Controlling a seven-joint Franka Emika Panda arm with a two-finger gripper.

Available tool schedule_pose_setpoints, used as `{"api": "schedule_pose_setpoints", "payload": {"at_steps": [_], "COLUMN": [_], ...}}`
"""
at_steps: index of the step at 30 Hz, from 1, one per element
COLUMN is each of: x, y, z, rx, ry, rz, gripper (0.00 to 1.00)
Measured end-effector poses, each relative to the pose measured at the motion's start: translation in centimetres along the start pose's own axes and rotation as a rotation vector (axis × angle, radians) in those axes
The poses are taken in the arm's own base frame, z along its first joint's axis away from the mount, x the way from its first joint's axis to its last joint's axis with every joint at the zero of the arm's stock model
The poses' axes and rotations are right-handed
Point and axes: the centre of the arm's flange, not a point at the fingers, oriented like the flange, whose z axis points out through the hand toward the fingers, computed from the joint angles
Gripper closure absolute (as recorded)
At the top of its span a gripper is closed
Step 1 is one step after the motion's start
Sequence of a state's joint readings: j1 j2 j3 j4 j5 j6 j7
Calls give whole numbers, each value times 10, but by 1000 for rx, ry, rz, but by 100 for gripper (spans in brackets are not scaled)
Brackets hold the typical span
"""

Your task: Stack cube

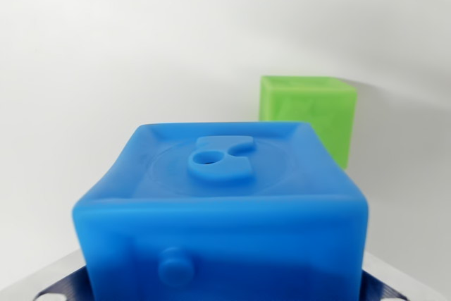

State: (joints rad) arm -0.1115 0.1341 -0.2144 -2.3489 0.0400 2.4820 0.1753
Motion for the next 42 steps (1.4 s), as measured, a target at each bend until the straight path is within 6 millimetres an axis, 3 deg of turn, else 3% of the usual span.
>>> {"api": "schedule_pose_setpoints", "payload": {"at_steps": [29,42], "x": [35,36], "y": [40,40], "z": [-3,38], "rx": [-1,-2], "ry": [0,-8], "rz": [14,14], "gripper": [100,100]}}
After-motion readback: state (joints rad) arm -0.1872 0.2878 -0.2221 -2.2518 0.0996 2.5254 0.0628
